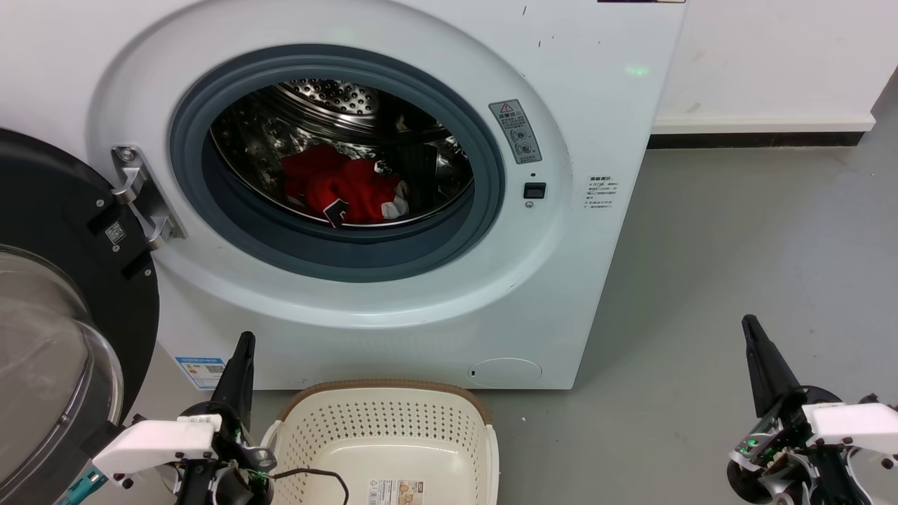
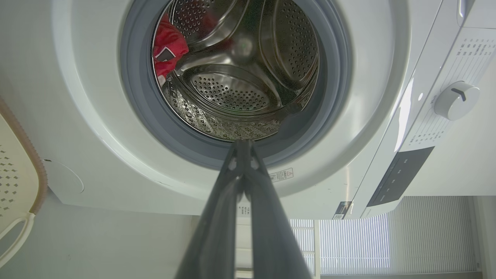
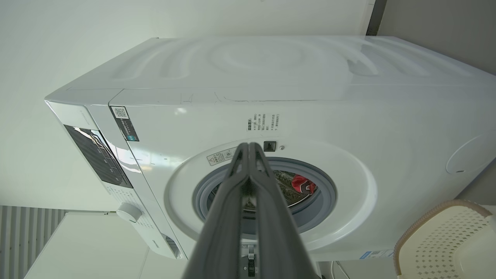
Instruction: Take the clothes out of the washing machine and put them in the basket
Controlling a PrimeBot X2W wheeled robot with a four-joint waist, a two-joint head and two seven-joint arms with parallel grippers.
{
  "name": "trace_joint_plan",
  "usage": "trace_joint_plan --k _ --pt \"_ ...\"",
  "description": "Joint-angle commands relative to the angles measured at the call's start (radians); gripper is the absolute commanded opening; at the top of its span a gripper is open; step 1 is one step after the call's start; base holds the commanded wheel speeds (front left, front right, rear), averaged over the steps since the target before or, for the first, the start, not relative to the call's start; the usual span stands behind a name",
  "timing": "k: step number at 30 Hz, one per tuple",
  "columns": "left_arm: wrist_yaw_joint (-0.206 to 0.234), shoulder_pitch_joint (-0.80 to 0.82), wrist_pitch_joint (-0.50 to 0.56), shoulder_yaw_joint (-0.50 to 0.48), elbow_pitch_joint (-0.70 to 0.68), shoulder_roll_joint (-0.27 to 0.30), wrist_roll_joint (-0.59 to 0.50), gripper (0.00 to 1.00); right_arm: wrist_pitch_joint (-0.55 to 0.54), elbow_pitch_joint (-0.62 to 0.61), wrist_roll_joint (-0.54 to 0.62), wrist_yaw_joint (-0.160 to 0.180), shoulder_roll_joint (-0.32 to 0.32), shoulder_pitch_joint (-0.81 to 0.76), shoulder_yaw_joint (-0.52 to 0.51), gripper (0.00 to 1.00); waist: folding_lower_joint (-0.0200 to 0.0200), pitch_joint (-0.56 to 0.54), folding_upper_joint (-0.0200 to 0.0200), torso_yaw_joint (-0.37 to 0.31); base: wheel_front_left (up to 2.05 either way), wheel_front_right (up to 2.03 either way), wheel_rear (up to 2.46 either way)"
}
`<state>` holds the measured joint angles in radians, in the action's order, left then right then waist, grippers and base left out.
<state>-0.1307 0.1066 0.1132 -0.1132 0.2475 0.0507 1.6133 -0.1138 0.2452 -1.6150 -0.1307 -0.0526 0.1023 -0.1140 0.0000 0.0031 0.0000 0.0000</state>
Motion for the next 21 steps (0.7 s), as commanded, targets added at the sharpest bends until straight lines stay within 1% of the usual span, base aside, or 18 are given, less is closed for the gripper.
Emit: trace_joint_plan --k 1,17,18,21 --pt "-0.002 0.006 0.003 -0.003 -0.002 -0.002 0.0 0.0 0.0 0.002 0.005 0.0 0.004 0.014 0.0 0.0 0.0 0.0 0.0 0.0 0.0 0.0 0.0" --pt "-0.002 0.006 0.003 -0.003 -0.002 -0.002 0.0 0.0 0.0 0.002 0.005 0.0 0.004 0.014 0.0 0.0 0.0 0.0 0.0 0.0 0.0 0.0 0.0" --pt "0.0 0.0 0.0 0.0 0.0 0.0 0.0 1.0 0.0 0.0 0.0 0.0 0.0 0.0 0.0 1.0 0.0 0.0 0.0 0.0 0.0 0.0 0.0" --pt "0.0 -0.004 -0.007 0.013 0.008 0.0 -0.003 1.0 0.008 0.003 0.005 0.0 0.0 -0.008 0.004 1.0 0.0 0.0 0.0 0.0 0.0 0.0 0.0"
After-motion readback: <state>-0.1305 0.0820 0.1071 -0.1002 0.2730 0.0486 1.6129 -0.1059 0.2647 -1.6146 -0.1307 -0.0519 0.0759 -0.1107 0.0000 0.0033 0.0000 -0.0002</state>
